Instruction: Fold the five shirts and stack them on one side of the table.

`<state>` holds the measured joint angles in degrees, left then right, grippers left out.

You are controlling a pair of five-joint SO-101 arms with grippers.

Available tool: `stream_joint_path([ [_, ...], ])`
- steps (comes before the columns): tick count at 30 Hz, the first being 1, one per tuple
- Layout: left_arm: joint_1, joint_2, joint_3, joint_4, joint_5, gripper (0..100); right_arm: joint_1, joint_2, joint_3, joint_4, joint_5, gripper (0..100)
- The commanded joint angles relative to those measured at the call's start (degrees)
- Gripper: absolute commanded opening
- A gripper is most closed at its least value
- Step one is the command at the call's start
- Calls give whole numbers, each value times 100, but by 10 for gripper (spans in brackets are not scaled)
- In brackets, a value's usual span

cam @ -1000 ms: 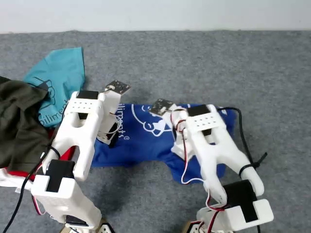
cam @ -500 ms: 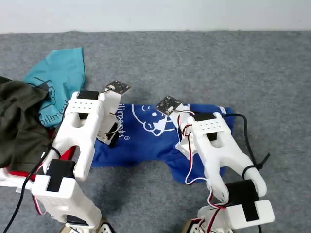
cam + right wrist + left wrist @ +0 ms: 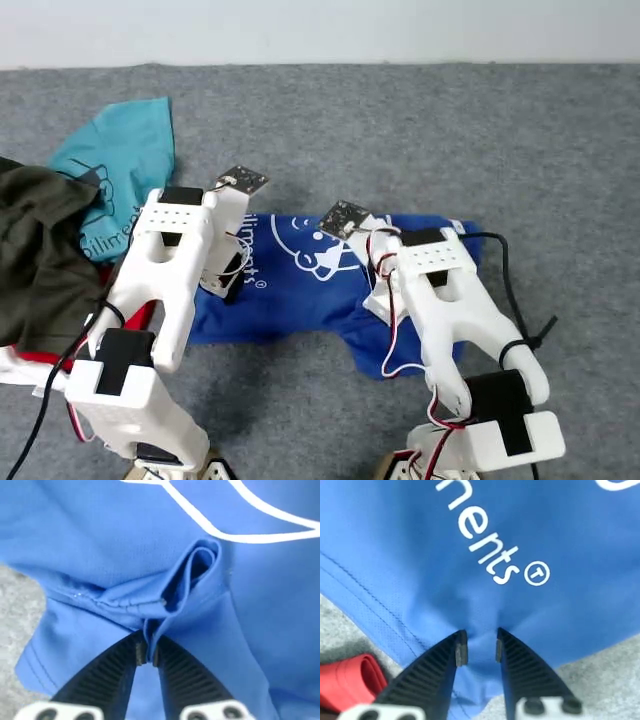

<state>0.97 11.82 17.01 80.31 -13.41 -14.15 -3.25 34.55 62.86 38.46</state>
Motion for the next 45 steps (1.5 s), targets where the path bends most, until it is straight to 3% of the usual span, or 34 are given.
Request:
stream_joint_path([
  [1, 44, -44, 4, 9, 26, 108, 40, -242, -519, 242, 62, 10],
  [15, 44, -44, 4, 9, 26, 108, 66, -233, -1152, 207, 325, 9],
  [26, 44, -44, 4, 9, 26, 108, 40, -242, -1222, 1727, 343, 9],
  [33, 44, -44, 4, 9, 26, 108, 22, -242, -1248, 2018, 360, 9],
  [38, 53, -44, 4, 9, 26, 108, 22, -242, -1257, 1886, 360, 9],
  [45, 53, -44, 4, 9, 26, 108, 57, -198, -1257, 734, 378, 11],
])
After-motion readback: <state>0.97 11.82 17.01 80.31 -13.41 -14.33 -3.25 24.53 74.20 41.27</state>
